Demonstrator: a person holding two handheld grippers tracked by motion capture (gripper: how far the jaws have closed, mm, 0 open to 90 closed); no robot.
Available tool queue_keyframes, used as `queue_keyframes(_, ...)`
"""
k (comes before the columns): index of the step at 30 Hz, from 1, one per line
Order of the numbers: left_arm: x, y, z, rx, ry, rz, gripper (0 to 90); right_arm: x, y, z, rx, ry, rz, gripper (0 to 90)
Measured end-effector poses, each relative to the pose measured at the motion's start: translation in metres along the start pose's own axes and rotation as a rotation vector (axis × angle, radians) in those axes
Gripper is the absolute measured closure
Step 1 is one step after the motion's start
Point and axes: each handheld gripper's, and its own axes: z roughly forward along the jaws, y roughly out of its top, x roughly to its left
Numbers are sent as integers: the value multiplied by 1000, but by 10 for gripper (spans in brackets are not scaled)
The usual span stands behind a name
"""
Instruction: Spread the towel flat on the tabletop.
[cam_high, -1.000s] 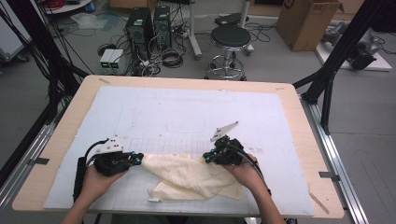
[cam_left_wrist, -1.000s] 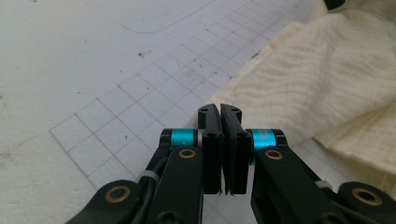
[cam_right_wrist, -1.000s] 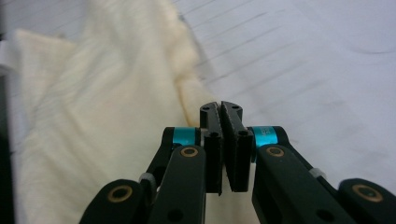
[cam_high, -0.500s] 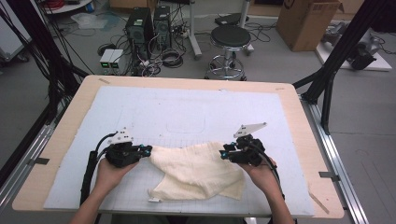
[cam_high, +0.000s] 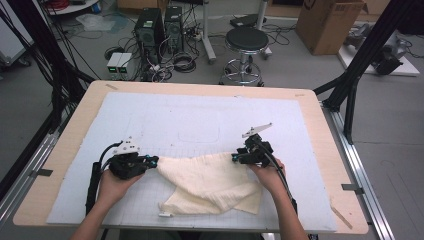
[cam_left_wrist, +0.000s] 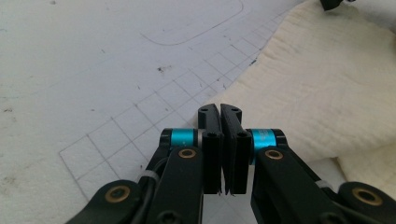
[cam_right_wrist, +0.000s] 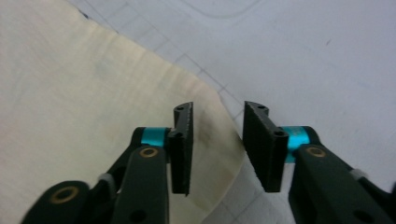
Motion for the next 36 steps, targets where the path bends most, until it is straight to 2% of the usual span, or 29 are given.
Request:
queue_keyframes(2,0,0,1,0,2,-1,868,0,-1,2,21,-4,-8,783)
queue_keyframes(4,0,0,1,-2,-1,-3,868,1,-1,1,14,-10,-27,842)
queue_keyframes(6,1,1,1,-14,2,-19,868,3,1,-1,-8,-33,-52,854)
queue_keyframes(11,15,6,-2,-52,32,-64,868,8,8,-12,-94,-71,-61,861)
queue_keyframes(12,18,9,-2,-66,36,-81,868,8,10,-13,-107,-84,-67,861)
queue_keyframes(17,36,34,5,-93,92,-104,868,6,22,-16,-168,-135,-47,861)
queue_keyframes(21,55,60,16,-70,148,-99,869,-2,32,-15,-213,-162,-1,862)
queue_keyframes(24,69,77,30,-48,177,-97,869,-9,40,-12,-220,-173,16,863)
queue_keyframes(28,83,93,56,-8,200,-90,869,-20,49,-7,-221,-212,39,863)
queue_keyframes(30,88,101,68,5,203,-93,866,-26,51,-4,-203,-242,62,863)
queue_keyframes(31,89,104,73,6,211,-90,853,-30,51,-2,-194,-256,84,857)
queue_keyframes(32,88,106,77,2,232,-83,800,-33,51,-1,-195,-269,99,810)
queue_keyframes(33,86,107,80,-8,251,-85,690,-37,50,0,-201,-281,112,700)
queue_keyframes(34,85,106,81,-9,253,-93,603,-40,49,0,-201,-275,136,677)
queue_keyframes(36,84,104,80,3,211,-104,593,-45,46,-3,-210,-239,140,634)
